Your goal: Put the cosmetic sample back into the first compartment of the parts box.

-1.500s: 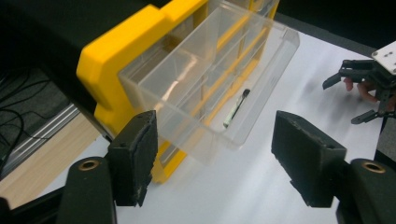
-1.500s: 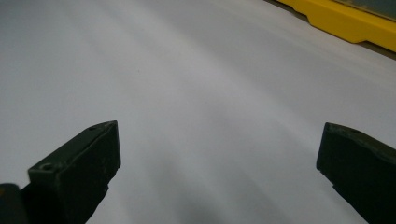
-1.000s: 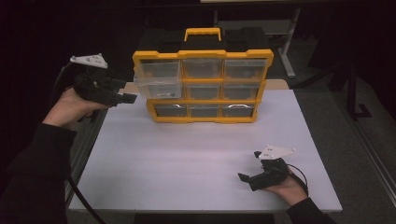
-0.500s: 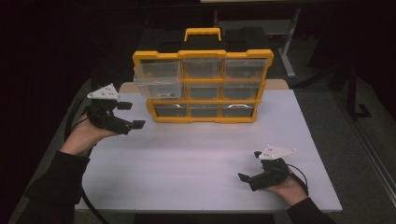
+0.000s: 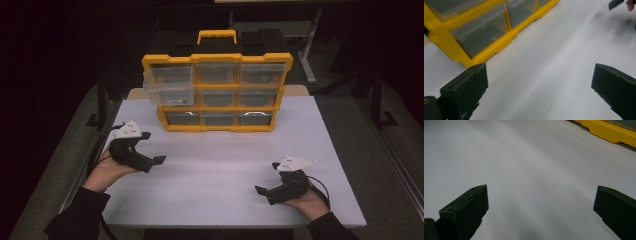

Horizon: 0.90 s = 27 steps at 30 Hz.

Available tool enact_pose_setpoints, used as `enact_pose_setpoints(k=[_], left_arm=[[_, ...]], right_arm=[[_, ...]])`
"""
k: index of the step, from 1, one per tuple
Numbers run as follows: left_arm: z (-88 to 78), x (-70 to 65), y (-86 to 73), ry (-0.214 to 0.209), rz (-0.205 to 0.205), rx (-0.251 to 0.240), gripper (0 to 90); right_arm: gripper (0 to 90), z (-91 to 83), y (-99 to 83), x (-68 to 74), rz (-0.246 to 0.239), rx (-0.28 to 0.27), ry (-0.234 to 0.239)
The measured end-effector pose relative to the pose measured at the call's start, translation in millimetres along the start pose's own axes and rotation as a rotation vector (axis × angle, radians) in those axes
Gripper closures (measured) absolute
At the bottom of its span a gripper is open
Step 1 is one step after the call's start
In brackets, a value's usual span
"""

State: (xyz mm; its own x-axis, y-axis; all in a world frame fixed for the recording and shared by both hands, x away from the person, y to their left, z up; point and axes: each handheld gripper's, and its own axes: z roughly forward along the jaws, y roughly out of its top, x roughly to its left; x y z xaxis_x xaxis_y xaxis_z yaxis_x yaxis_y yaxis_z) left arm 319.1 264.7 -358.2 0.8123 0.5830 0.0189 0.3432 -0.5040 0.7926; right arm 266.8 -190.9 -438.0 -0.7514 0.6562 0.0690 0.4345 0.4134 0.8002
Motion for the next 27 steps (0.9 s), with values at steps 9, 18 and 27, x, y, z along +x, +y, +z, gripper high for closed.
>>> enact_pose_setpoints(k=[9,18,27], left_arm=[[17.2,-15.1,-24.0,-0.009,-0.001,-0.021,0.0],[26.7,-22.5,-47.6,-0.014,-0.029,-0.047,0.0],[40.2,-32.4,-67.0,-0.03,-0.043,-0.056,0.0]], right_arm=[[0.0,-0.3,0.0,0.4,0.004,-0.003,0.0],[0.0,-0.4,-0.1,0.5,0.003,-0.003,0.0],[0.0,-0.5,-0.6,0.3,-0.001,0.001,-0.001]])
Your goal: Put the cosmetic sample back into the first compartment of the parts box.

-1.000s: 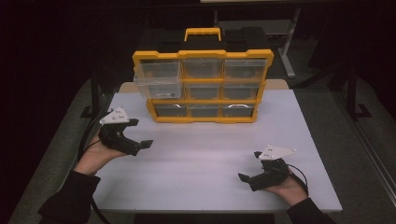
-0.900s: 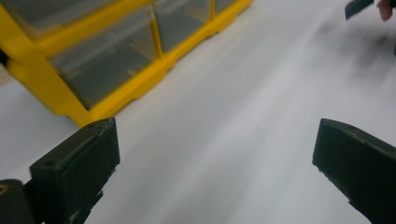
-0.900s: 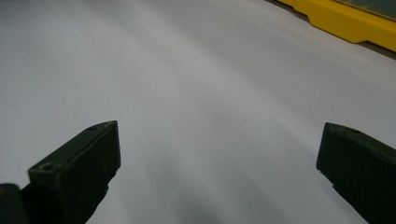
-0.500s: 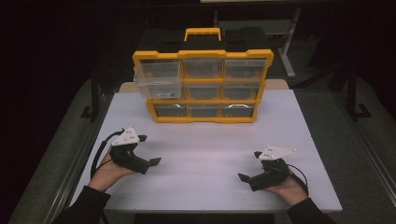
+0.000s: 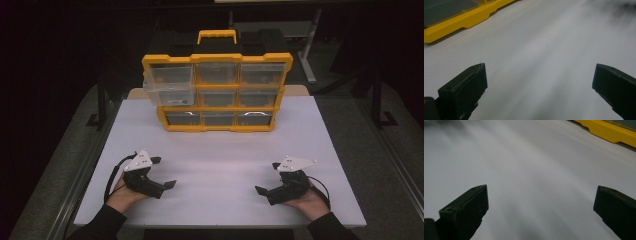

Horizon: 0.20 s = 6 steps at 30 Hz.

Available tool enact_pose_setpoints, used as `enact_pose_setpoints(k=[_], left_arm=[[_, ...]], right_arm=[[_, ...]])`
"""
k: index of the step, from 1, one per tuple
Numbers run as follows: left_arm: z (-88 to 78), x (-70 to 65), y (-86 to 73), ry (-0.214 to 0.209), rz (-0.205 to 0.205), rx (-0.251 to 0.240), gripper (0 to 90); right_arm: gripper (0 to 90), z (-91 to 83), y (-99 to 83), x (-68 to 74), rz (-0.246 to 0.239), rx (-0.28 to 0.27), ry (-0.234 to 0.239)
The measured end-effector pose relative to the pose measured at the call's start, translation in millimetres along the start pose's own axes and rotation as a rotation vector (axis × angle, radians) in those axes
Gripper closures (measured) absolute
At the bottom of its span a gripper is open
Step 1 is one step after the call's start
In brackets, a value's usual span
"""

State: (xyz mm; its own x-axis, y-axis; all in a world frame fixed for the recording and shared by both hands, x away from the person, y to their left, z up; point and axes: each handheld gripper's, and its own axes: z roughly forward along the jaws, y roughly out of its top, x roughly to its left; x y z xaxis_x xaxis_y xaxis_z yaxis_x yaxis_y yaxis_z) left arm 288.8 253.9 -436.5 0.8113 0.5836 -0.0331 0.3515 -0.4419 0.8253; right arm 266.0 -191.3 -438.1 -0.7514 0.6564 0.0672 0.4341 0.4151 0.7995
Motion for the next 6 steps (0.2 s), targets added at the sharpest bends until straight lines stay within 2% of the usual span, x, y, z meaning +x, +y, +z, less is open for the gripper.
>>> enact_pose_setpoints(k=[6], left_arm=[[2.9,1.8,-3.6,0.01,0.006,0.01,0.0]], right_arm=[[0.0,1.0,-2.0,-0.2,0.0,0.01,0.003]])
